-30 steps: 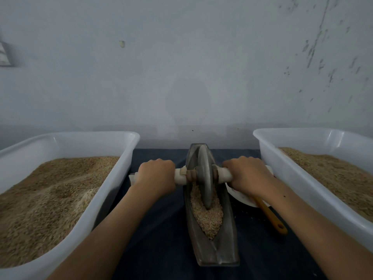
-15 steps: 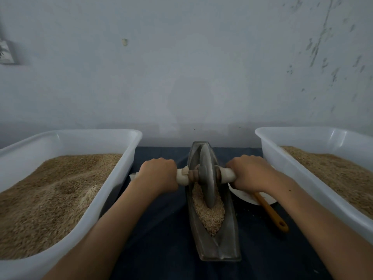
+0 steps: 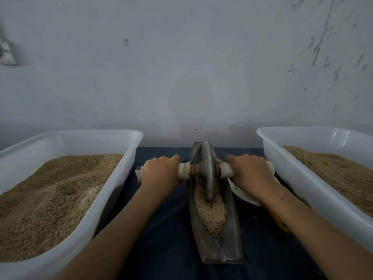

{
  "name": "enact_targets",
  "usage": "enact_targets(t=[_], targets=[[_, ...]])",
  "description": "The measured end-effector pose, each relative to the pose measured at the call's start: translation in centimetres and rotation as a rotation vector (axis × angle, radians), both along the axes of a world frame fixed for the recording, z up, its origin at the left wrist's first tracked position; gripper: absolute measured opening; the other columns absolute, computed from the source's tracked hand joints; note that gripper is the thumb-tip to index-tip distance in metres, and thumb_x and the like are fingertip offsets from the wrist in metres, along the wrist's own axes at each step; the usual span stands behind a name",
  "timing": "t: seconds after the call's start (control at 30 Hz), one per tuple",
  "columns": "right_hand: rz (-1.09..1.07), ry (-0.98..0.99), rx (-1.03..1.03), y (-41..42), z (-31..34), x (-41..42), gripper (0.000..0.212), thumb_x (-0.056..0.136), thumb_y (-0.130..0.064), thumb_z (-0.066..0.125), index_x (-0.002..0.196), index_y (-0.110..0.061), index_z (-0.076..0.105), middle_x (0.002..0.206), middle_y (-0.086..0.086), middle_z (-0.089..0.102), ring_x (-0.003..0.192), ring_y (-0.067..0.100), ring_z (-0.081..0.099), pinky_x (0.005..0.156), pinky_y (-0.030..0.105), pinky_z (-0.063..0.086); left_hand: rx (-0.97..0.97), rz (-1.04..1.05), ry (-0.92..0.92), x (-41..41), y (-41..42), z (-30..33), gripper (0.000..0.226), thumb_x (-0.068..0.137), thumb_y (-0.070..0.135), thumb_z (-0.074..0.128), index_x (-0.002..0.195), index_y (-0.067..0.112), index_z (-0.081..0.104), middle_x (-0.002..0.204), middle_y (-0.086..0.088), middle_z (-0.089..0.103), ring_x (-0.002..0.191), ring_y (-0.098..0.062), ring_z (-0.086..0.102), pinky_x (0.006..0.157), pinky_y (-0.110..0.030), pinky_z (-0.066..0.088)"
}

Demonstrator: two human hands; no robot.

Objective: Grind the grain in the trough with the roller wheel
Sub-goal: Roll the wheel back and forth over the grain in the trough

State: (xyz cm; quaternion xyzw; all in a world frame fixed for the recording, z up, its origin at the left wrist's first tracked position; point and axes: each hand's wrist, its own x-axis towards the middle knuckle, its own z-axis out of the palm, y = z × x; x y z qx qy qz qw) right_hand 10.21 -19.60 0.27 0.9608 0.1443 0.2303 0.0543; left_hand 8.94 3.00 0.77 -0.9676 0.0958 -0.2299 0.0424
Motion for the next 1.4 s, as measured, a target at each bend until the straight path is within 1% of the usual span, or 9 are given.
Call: enact_targets(t=[0.1, 0.2, 0.33, 0.6, 0.73, 0.9, 1.07, 1.17, 1.4], targets=[[0.009, 0.108, -0.01, -0.1, 0.9, -0.3, 0.009, 0.086, -0.026, 0.054, 0.086, -0.028, 0.045, 0.089, -0.001, 0.063, 0.082, 0.022, 0.06, 0.062, 0.031, 0.032, 0.017, -0.008, 0.082, 0.1, 0.1, 0.5, 0.017, 0.088, 0.032, 0.055, 0.1, 0.021, 0.053, 0.093, 0.001, 0.062, 0.079, -0.015, 0.056, 0.068, -0.028, 0.041], [0.03, 0.254, -0.035, 0.0, 2.0, -0.8, 0.009, 0.084, -0.025, 0.058, 0.093, -0.026, 0.058, 0.087, -0.004, 0.061, 0.084, 0.019, 0.06, 0.063, 0.029, 0.036, 0.046, -0.011, 0.245, 0.0, 0.4, 1.1, 0.02, 0.084, 0.03, 0.059, 0.101, 0.019, 0.058, 0.095, 0.0, 0.063, 0.085, -0.017, 0.059, 0.072, -0.028, 0.045], [0.03, 0.351, -0.045, 0.2, 2.8, -1.2, 0.014, 0.083, -0.027, 0.06, 0.097, -0.026, 0.062, 0.081, -0.006, 0.056, 0.081, 0.017, 0.059, 0.063, 0.028, 0.038, 0.048, -0.006, 0.341, 0.0, 0.5, 1.4, 0.021, 0.082, 0.031, 0.062, 0.098, 0.018, 0.058, 0.085, 0.003, 0.057, 0.077, -0.015, 0.054, 0.07, -0.028, 0.043], [0.043, -0.021, -0.029, 0.5, 0.7, -0.7, 0.011, 0.088, -0.023, 0.052, 0.099, -0.026, 0.051, 0.092, -0.003, 0.065, 0.085, 0.022, 0.062, 0.063, 0.031, 0.035, -0.064, -0.008, 0.172, 0.5, 0.7, 0.0, 0.015, 0.088, 0.035, 0.057, 0.085, 0.023, 0.047, 0.09, 0.002, 0.062, 0.076, -0.015, 0.056, 0.067, -0.028, 0.044], [0.051, -0.059, -0.009, 0.5, 0.5, -0.3, 0.009, 0.088, -0.024, 0.052, 0.097, -0.025, 0.05, 0.09, -0.002, 0.065, 0.084, 0.023, 0.062, 0.061, 0.03, 0.032, -0.064, -0.009, 0.069, 0.3, 0.5, -0.4, 0.02, 0.089, 0.038, 0.055, 0.084, 0.023, 0.041, 0.089, 0.001, 0.062, 0.074, -0.015, 0.054, 0.065, -0.028, 0.042], [0.042, 0.12, -0.039, 0.2, 1.6, -0.5, 0.009, 0.084, -0.026, 0.056, 0.085, -0.031, 0.048, 0.086, -0.004, 0.061, 0.082, 0.021, 0.06, 0.063, 0.03, 0.035, -0.016, -0.006, 0.231, 0.3, 0.5, 0.7, 0.017, 0.087, 0.031, 0.058, 0.098, 0.019, 0.058, 0.093, 0.001, 0.063, 0.085, -0.017, 0.061, 0.078, -0.032, 0.05], [0.046, 0.352, 0.002, -0.1, 2.6, -1.0, 0.012, 0.081, -0.027, 0.061, 0.08, -0.033, 0.051, 0.072, -0.009, 0.052, 0.078, 0.017, 0.059, 0.061, 0.029, 0.038, 0.057, -0.008, 0.311, 0.2, 0.3, 1.4, 0.018, 0.085, 0.03, 0.06, 0.098, 0.018, 0.059, 0.082, 0.003, 0.055, 0.077, -0.014, 0.055, 0.074, -0.028, 0.047], [0.04, 0.302, 0.021, -0.1, 2.3, -0.9, 0.013, 0.082, -0.026, 0.06, 0.082, -0.035, 0.051, 0.083, -0.005, 0.062, 0.082, 0.018, 0.061, 0.063, 0.029, 0.039, 0.055, 0.001, 0.253, 0.2, 0.2, 1.2, 0.018, 0.086, 0.03, 0.06, 0.1, 0.019, 0.059, 0.086, 0.002, 0.059, 0.078, -0.015, 0.056, 0.072, -0.028, 0.044], [0.085, -0.046, 0.003, -0.1, 0.1, 0.0, 0.009, 0.088, -0.026, 0.053, 0.096, -0.029, 0.05, 0.088, -0.004, 0.065, 0.082, 0.022, 0.062, 0.062, 0.031, 0.034, -0.013, -0.013, 0.057, 0.3, 0.4, 0.0, 0.02, 0.089, 0.036, 0.055, 0.102, 0.021, 0.051, 0.094, 0.001, 0.062, 0.083, -0.019, 0.06, 0.069, -0.03, 0.043]])
